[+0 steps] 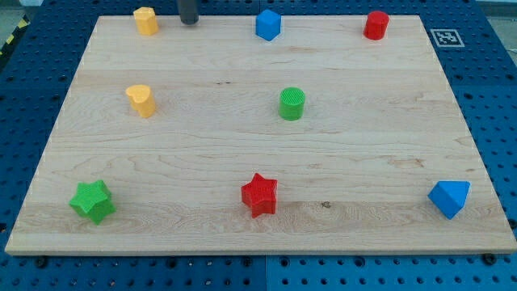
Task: Push your arm to the top left corner of the board
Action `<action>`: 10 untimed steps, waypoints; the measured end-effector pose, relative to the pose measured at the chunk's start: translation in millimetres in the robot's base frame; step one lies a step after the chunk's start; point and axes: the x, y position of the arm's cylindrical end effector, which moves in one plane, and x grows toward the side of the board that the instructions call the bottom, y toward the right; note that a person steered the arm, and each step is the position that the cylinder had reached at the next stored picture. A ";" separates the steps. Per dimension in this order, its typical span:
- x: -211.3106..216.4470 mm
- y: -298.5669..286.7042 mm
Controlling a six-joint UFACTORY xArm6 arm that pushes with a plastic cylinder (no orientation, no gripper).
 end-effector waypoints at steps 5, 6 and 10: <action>0.1 -17.7; 8.3 2.5; 31.1 -139.6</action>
